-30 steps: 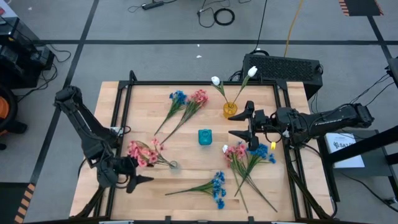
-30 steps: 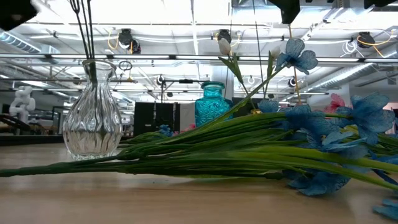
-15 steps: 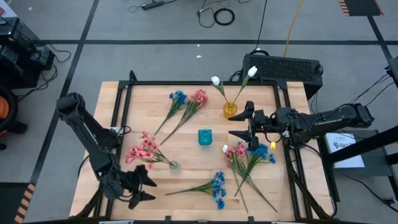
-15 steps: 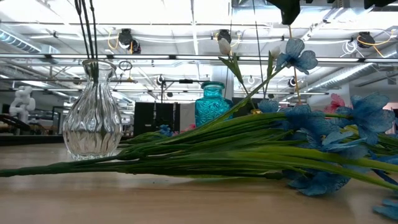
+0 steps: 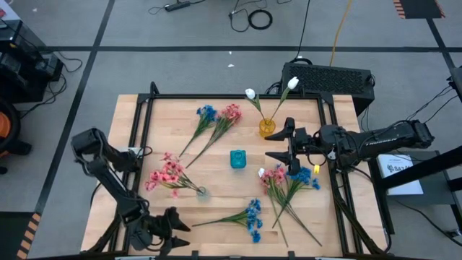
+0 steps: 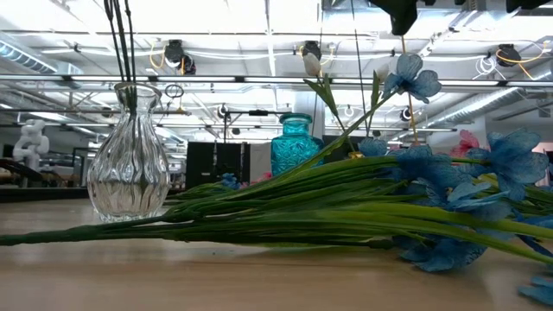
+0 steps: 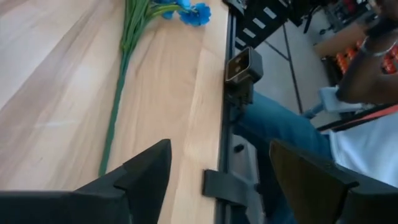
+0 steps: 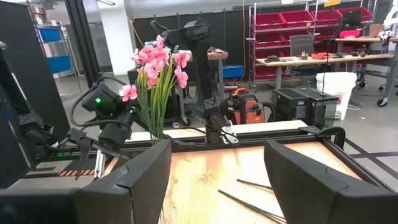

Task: Sort flowers into vase by color
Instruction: Put the bottom pink flowers into the transparent vase

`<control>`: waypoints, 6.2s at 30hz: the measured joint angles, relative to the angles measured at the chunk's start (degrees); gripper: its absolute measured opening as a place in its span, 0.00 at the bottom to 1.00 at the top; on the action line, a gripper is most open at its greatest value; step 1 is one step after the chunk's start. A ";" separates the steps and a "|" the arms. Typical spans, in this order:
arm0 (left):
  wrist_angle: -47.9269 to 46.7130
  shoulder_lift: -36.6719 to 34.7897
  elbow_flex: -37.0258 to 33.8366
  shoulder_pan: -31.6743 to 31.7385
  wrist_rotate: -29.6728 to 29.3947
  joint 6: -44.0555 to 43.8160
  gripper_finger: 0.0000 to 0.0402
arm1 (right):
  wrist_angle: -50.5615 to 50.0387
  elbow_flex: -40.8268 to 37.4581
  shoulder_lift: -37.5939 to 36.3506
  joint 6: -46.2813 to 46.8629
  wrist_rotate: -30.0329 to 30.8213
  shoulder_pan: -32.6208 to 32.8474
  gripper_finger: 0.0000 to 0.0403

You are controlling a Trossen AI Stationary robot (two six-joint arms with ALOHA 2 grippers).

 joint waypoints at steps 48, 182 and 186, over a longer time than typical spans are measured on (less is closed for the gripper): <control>-0.89 2.12 1.22 -0.09 -9.70 16.36 0.40 | -57.68 6.64 23.83 76.73 9.82 42.76 0.49; 4.42 8.43 1.13 -1.96 -20.52 14.92 0.40 | 63.57 24.92 63.25 -9.88 0.73 11.30 0.00; 4.42 8.43 1.13 -1.96 -20.67 14.88 0.40 | 60.22 27.50 63.22 -12.62 -0.16 11.59 0.00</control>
